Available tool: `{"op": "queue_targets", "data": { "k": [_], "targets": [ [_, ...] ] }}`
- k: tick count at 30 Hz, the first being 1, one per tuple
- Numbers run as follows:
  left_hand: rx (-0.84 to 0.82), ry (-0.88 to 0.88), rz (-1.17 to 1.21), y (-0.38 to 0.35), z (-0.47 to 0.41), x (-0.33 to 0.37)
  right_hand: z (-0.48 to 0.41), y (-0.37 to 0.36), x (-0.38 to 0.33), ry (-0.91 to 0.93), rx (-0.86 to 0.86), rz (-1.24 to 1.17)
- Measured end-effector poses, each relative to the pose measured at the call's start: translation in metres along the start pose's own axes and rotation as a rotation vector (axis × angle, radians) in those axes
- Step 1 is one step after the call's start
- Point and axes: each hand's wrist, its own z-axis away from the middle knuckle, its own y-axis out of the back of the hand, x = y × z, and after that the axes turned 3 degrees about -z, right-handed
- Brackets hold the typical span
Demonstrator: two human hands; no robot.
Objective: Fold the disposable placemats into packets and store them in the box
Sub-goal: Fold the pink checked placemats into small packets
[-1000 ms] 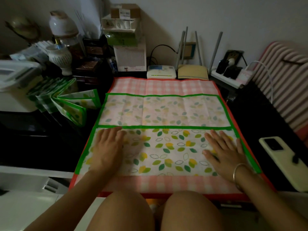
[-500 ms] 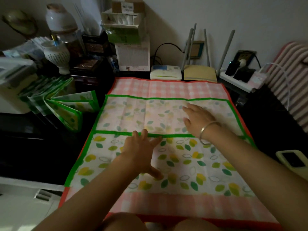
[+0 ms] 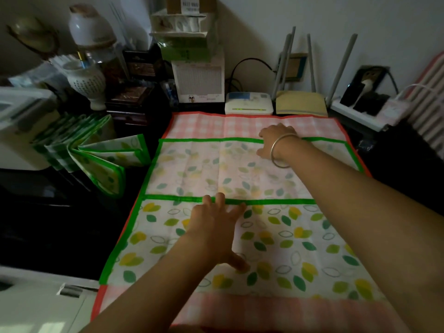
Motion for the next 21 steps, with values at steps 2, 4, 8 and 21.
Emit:
{"op": "queue_targets", "data": {
  "k": [2, 4, 8, 21],
  "targets": [
    [-0.002, 0.002, -0.002, 0.001, 0.0, 0.0, 0.007, 0.013, 0.002, -0.006, 0.117, -0.081],
    [0.0, 0.003, -0.001, 0.001, 0.001, 0.0, 0.022, 0.029, 0.004, 0.016, 0.201, -0.139],
    [0.004, 0.03, 0.024, -0.001, 0.005, 0.003, 0.076, 0.055, 0.006, 0.102, 0.358, -0.211],
    [0.359, 0.025, 0.796, -0.032, 0.079, -0.02, 0.248, -0.028, -0.003, 0.273, 0.344, -0.429]
  ]
}}
